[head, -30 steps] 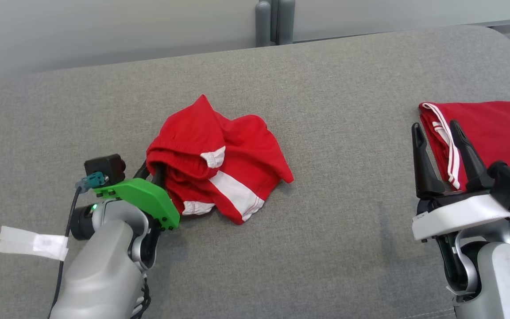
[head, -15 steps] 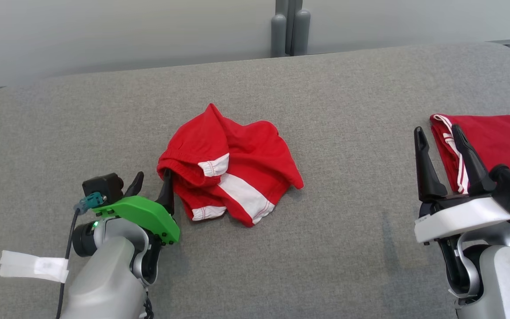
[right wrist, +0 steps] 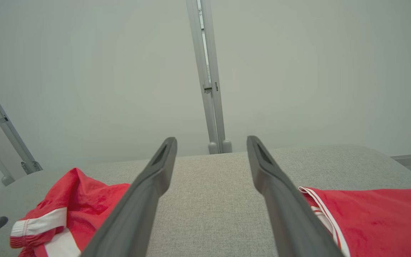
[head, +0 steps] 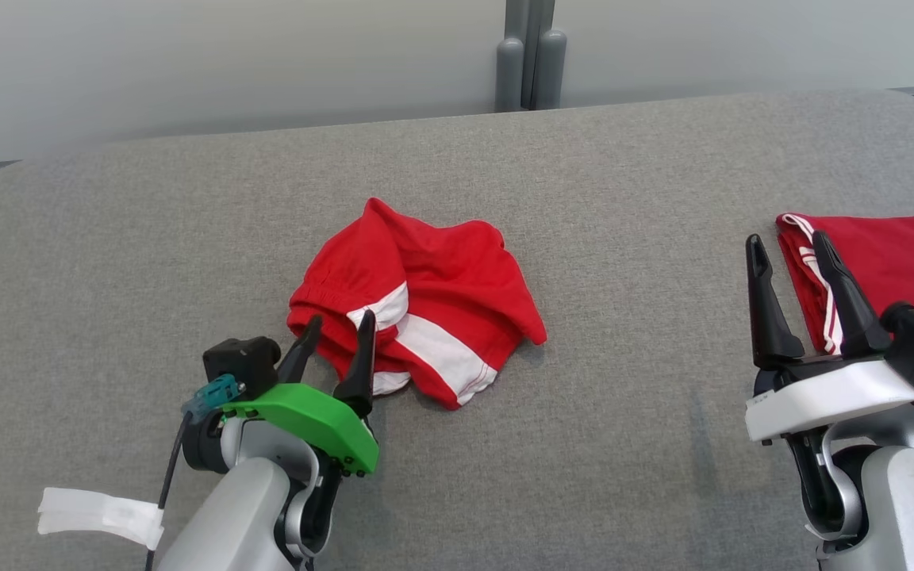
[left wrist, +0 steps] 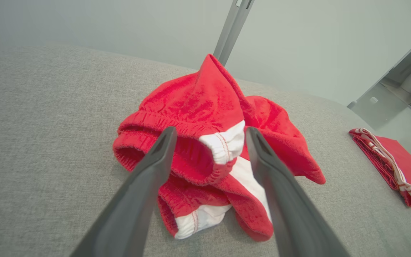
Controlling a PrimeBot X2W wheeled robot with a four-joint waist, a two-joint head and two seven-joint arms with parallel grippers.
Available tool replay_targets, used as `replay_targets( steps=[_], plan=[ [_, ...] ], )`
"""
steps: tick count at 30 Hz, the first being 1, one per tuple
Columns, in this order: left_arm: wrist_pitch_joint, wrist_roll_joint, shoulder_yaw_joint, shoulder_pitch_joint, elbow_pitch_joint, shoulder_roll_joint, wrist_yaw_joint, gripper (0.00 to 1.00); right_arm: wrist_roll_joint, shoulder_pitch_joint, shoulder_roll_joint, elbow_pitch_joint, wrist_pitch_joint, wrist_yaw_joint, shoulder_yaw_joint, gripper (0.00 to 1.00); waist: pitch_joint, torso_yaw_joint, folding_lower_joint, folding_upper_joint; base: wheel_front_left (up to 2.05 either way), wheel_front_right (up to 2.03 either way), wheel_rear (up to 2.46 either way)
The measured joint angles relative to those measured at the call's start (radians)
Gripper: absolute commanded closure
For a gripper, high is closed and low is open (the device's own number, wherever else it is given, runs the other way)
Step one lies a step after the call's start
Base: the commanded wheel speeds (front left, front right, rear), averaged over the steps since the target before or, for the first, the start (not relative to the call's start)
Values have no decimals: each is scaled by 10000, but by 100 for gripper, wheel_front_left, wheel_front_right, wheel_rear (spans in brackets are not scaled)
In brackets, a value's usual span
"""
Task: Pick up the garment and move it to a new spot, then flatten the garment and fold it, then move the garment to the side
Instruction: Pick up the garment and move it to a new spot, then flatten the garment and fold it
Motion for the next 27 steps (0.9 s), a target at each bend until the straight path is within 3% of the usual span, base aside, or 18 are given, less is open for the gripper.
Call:
replay_targets(
  steps=[6,12,17,22,23,24,25,27],
  plan=[
    [700,-2,-332,523,-989,4,378,0,38,-1,2,2,-29,0,36,0,14,-177,0,0,0,0,0],
    [999,-109,-203,604,-1133,180,646,0,59,-35,0,2,-40,0,42,0,161,-376,0,0,0,0,0],
    [1141,-357,-86,463,-629,146,648,0,56,-164,0,2,-38,-2,90,0,285,-528,0,0,0,0,0],
    [617,-347,-8,-125,104,-79,422,0,36,-179,2,21,-36,0,90,0,380,-612,0,0,0,0,0],
    [614,-347,-27,-186,232,-104,387,14,21,-179,0,33,-38,0,92,0,380,-607,0,0,0,0,0],
    [575,-349,-31,-231,366,-132,320,46,13,-179,0,38,-38,0,90,0,381,-597,0,0,0,0,0],
    [508,-372,-13,-307,533,-157,186,96,12,-179,2,44,-38,0,86,0,379,-561,0,0,0,0,0],
    [380,-439,58,-345,621,-144,88,100,10,-172,0,59,-38,-2,23,0,363,-491,0,0,0,0,0]
  ],
)
